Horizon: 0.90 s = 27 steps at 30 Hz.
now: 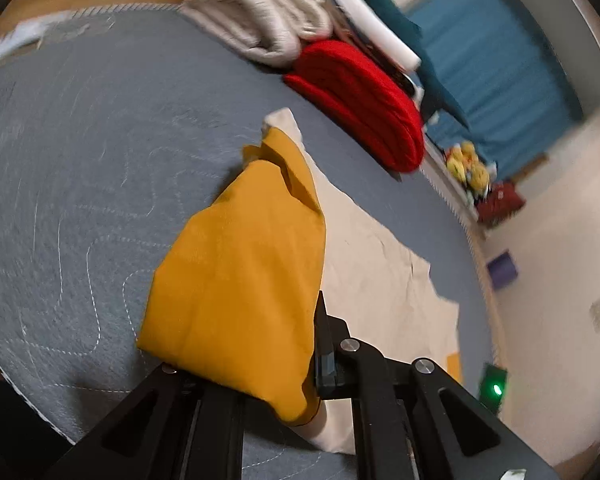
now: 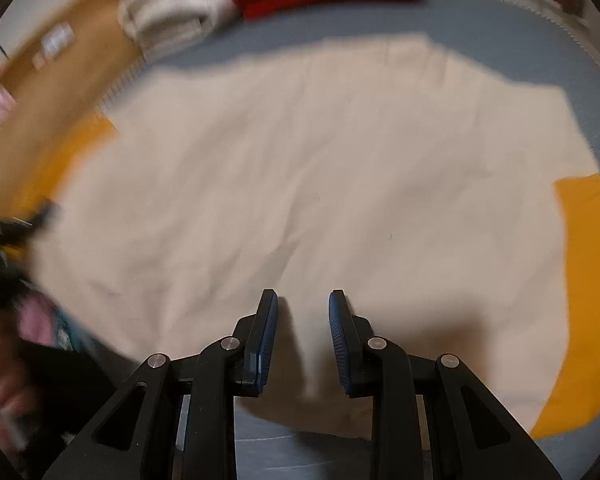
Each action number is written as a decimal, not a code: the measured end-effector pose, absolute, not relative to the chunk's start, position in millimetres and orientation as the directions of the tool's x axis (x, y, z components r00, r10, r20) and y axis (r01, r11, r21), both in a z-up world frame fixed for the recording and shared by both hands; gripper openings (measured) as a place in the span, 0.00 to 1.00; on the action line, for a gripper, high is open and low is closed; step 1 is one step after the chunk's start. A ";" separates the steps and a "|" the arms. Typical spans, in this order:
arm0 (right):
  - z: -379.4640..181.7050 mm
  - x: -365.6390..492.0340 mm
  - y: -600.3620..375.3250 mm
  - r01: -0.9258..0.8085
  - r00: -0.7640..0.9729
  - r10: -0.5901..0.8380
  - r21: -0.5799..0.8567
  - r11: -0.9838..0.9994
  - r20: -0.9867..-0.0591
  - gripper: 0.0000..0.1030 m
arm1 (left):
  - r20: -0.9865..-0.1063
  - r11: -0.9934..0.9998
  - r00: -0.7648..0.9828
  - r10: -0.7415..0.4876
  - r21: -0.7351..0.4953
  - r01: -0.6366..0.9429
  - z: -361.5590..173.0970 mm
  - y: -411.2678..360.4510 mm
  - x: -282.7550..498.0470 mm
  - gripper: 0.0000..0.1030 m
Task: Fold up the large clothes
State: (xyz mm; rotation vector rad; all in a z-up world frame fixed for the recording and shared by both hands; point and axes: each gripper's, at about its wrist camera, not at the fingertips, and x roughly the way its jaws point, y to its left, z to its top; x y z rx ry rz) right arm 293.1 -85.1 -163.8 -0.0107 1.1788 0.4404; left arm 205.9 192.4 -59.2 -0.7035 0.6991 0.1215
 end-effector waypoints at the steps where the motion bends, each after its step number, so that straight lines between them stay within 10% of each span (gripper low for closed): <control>1: -173.2 296.6 -83.2 -0.339 0.295 0.306 0.200 0.919 -0.905 0.27 | -0.632 0.791 0.767 -0.108 -0.522 -0.319 -53.1 184.9 206.8 0.09; 17: -43.9 245.1 -262.5 -0.207 0.720 0.259 0.157 0.966 -0.644 0.44 | -0.625 0.969 0.754 -0.203 -0.241 0.061 14.9 -40.8 269.5 0.08; 27: -28.0 226.3 -381.6 -0.020 0.765 0.202 0.291 0.956 -0.611 0.44 | -0.755 0.943 0.577 -0.310 -0.166 0.289 -47.7 -222.3 308.8 0.07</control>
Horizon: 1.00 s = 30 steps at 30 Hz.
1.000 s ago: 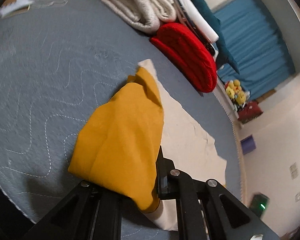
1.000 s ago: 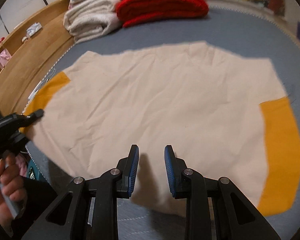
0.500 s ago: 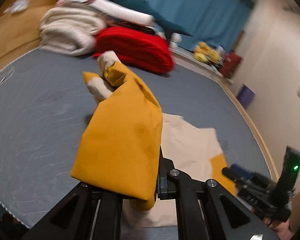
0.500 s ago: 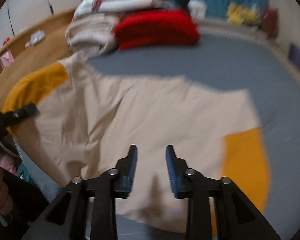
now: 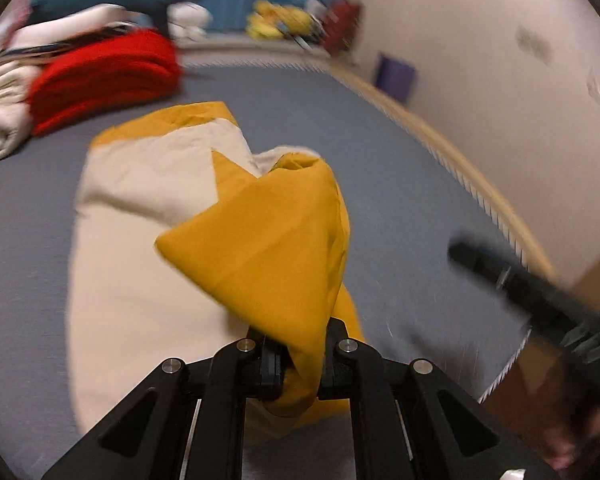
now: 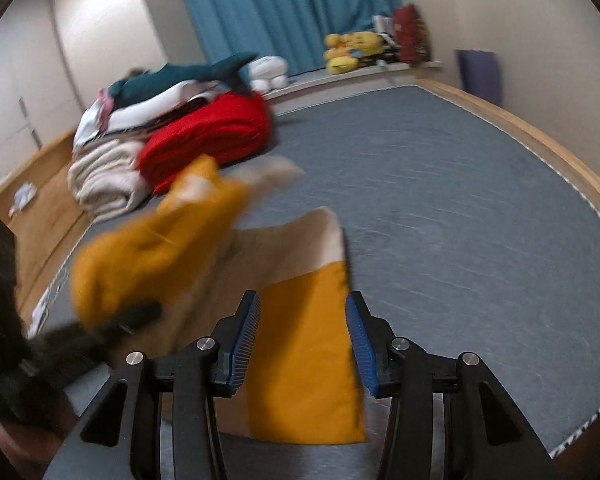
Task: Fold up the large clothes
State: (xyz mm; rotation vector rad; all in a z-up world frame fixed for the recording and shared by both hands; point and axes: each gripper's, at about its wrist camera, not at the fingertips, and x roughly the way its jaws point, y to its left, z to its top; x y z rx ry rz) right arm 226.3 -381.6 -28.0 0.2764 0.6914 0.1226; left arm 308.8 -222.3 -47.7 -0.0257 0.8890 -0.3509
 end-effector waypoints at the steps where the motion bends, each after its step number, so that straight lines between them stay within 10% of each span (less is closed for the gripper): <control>1: -27.6 229.1 -386.5 -0.009 0.766 0.198 0.298 0.954 -0.611 0.44 | -0.788 0.940 0.539 -0.297 -0.143 0.309 -65.6 -240.2 311.5 0.09; 10: -34.3 239.0 -425.7 0.047 0.747 0.252 0.427 0.903 -0.616 0.45 | -0.783 0.850 0.403 -0.474 -0.288 0.441 -52.5 -206.8 293.0 0.47; 21: -99.4 280.2 -371.8 0.014 0.517 0.370 0.441 0.898 -0.772 0.45 | -0.780 0.954 0.548 -0.301 -0.253 0.163 -46.9 -64.8 289.1 0.48; 24: -99.8 280.4 -354.3 -0.018 0.529 0.311 0.356 0.934 -0.790 0.03 | -0.799 0.964 0.544 -0.257 -0.252 0.086 -54.8 -61.7 301.4 0.48; 30: -51.5 244.1 -388.7 -0.004 0.732 0.294 0.428 0.904 -0.614 0.02 | -0.827 0.958 0.490 -0.276 -0.280 0.068 -90.9 -60.7 317.1 0.50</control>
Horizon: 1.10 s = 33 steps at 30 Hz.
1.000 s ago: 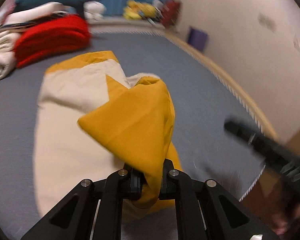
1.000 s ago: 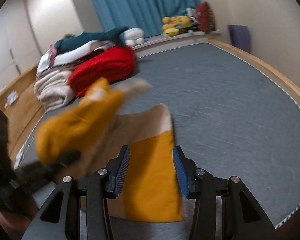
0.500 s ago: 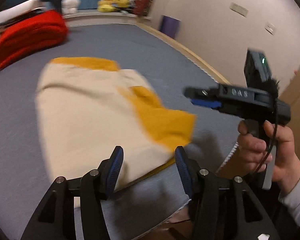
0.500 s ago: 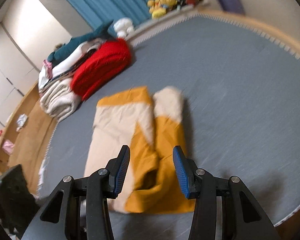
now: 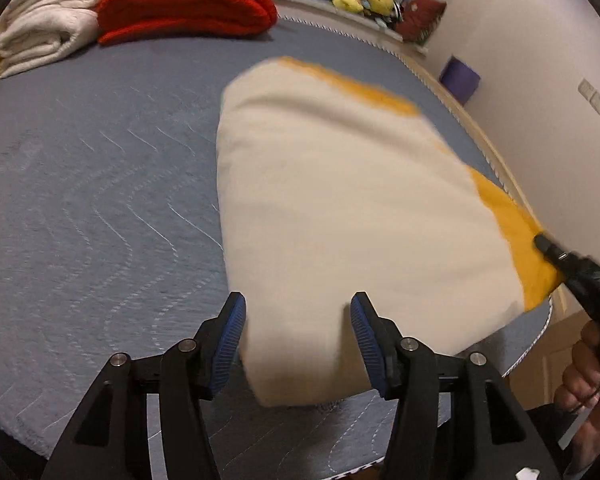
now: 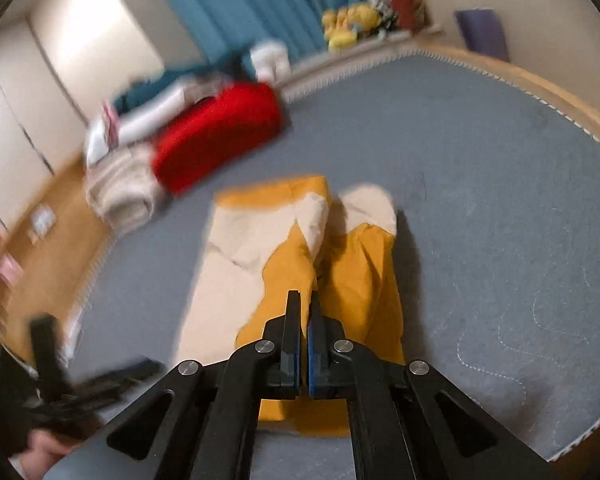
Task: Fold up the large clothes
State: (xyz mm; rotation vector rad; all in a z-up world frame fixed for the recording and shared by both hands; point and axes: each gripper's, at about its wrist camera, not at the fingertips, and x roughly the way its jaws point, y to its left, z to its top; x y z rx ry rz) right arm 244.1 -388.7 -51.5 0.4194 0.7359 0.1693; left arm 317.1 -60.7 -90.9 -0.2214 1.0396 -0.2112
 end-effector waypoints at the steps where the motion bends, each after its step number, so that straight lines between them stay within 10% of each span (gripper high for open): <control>1: -59.6 244.8 -392.9 0.048 0.718 0.238 0.387 0.921 -0.654 0.02 | -0.843 0.959 0.463 -0.275 -0.272 0.074 -103.0 -62.0 318.3 0.52; 5: -148.0 265.8 -424.6 0.292 0.471 0.169 0.333 0.897 -0.866 0.02 | -0.858 0.953 0.421 -0.296 -0.293 0.072 -116.9 -63.8 314.9 0.52; 15: -168.8 282.7 -409.8 0.255 0.400 0.109 0.225 0.940 -0.910 0.02 | -0.894 0.968 0.384 -0.232 -0.175 0.177 -126.9 -76.7 291.5 0.49; 18: -155.9 278.1 -411.8 0.267 0.438 0.099 0.235 0.935 -0.893 0.07 | -0.847 0.968 0.471 -0.247 -0.195 0.157 -108.0 -61.0 274.9 0.39; 20: -146.4 268.9 -414.0 0.275 0.479 0.083 0.239 0.931 -0.874 0.13 | -0.856 0.975 0.468 -0.219 -0.170 0.146 -118.7 -55.0 271.9 0.08; 27: -179.1 250.1 -422.0 0.294 0.356 -0.004 0.108 0.950 -0.935 0.22 | -0.875 0.981 0.443 -0.194 -0.179 0.076 -104.9 -42.9 253.2 0.08; 30: -152.4 231.7 -427.8 0.330 0.407 -0.097 0.047 0.943 -0.908 0.22 | -0.856 0.991 0.500 -0.132 -0.114 0.066 -74.0 -40.3 235.9 0.28; 32: -121.6 216.5 -427.2 0.328 0.484 -0.134 0.037 0.944 -0.865 0.22 | -0.827 0.995 0.552 -0.101 -0.089 0.048 -53.1 -43.9 213.5 0.74; 33: -104.3 207.0 -422.4 0.310 0.532 -0.154 0.022 0.950 -0.832 0.25 | -0.808 0.996 0.582 -0.089 -0.082 0.038 -43.1 -44.4 202.3 0.79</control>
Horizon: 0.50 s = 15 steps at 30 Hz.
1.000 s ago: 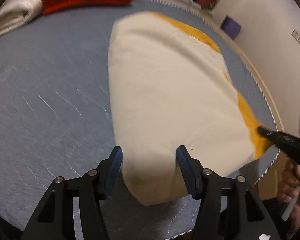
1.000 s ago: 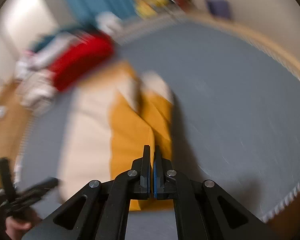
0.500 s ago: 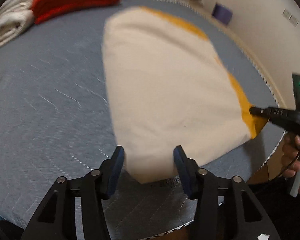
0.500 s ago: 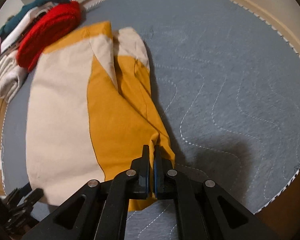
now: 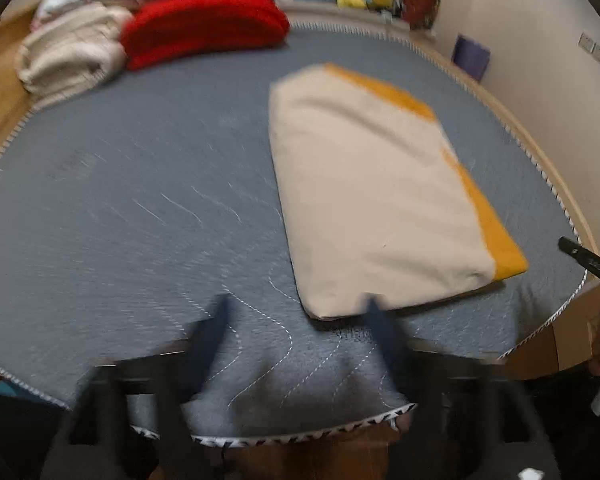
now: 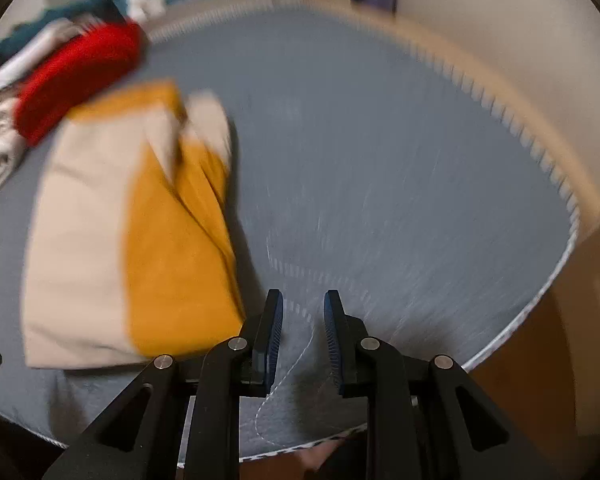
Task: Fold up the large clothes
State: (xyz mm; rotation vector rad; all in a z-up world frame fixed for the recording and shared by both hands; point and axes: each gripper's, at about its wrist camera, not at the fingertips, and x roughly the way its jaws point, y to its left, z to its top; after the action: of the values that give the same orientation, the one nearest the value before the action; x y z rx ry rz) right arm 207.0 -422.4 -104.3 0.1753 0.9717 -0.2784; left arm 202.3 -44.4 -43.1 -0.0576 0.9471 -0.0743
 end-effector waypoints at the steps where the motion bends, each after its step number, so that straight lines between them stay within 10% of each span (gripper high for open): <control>1: -87.2 196.2 -415.3 0.284 0.580 -0.170 0.002 0.959 -0.797 0.34 | -0.797 0.997 0.599 -0.079 -0.076 0.031 -37.9 -45.3 197.1 0.82; 4: -44.5 151.8 -386.5 0.196 0.705 -0.161 -0.028 0.980 -0.690 0.79 | -0.765 0.998 0.643 -0.040 -0.067 -0.017 -21.6 -53.3 164.1 0.89; 6: -26.8 115.5 -363.5 0.165 0.760 -0.163 -0.056 0.985 -0.630 0.89 | -0.751 0.994 0.659 -0.035 -0.092 -0.052 -18.5 -63.5 138.3 0.93; 15: -26.4 39.7 -314.1 0.135 0.745 -0.131 -0.044 0.990 -0.655 0.90 | -0.752 0.991 0.646 -0.129 -0.081 0.104 -38.3 -124.8 92.6 0.94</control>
State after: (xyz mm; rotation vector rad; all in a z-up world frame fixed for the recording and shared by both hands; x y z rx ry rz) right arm 39.7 -314.1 -26.4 0.0063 0.7163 -0.1453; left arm 92.6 -124.8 -38.3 -0.0314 0.8586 -0.1328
